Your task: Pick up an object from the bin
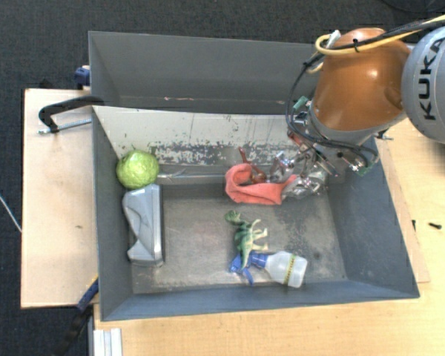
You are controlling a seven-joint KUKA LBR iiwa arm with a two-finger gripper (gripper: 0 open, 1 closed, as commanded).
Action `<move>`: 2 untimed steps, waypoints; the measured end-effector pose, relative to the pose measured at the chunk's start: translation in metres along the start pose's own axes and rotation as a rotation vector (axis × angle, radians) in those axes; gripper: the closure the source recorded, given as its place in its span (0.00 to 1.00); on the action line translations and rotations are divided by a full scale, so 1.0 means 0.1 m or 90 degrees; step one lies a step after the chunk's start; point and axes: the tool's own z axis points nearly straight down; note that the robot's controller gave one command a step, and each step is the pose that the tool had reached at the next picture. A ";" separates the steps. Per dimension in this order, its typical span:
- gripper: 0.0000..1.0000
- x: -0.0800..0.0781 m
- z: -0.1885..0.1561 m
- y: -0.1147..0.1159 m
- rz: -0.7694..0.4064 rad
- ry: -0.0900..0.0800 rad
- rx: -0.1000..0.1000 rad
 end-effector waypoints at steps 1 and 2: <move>1.00 0.02 -0.10 -0.03 -0.033 0.001 -0.002; 1.00 0.01 -0.70 -0.03 -0.138 0.001 -0.001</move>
Offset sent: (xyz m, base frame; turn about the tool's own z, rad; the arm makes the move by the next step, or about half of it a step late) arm -0.0004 0.0022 0.0967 -0.2658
